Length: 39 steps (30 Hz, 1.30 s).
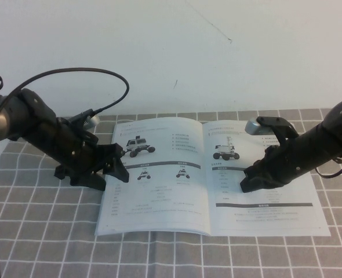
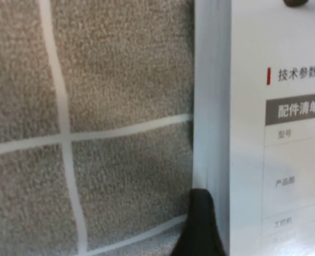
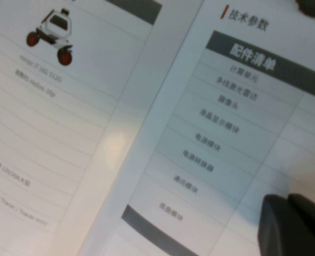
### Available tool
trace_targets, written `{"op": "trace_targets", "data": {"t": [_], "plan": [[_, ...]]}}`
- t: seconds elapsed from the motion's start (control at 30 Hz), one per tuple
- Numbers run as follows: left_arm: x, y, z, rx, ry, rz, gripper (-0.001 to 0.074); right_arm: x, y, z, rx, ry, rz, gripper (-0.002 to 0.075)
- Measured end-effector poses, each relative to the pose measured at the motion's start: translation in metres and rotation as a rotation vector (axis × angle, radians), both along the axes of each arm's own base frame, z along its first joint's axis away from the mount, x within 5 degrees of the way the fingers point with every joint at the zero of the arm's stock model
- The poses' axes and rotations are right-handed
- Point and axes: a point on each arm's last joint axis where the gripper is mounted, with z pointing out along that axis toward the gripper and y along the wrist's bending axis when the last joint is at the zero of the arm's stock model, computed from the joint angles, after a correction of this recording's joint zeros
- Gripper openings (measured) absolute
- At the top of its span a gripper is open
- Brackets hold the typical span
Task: Close book
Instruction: 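Close the open booklet and leave it lying on the table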
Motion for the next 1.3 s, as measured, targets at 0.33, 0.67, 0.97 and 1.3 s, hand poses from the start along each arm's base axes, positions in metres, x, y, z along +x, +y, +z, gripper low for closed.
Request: {"op": "trace_targets", "data": {"t": [0.33, 0.67, 0.97, 1.3], "plan": [[0.003, -0.011, 0.002, -0.16, -0.01, -0.004, 0.0491, 0.0, 0.0, 0.0, 0.0, 0.0, 0.0, -0.0003], [0.008, -0.021, 0.016, -0.299, -0.044, -0.012, 0.049, 0.0, 0.0, 0.0, 0.0, 0.0, 0.0, -0.0003], [0.007, -0.017, 0.02, -0.221, -0.027, -0.088, 0.0489, 0.0, 0.0, 0.0, 0.0, 0.0, 0.0, -0.0003], [-0.005, 0.0, 0.06, 0.014, -0.082, -0.146, 0.0489, 0.0, 0.0, 0.0, 0.0, 0.0, 0.0, -0.0003]]}}
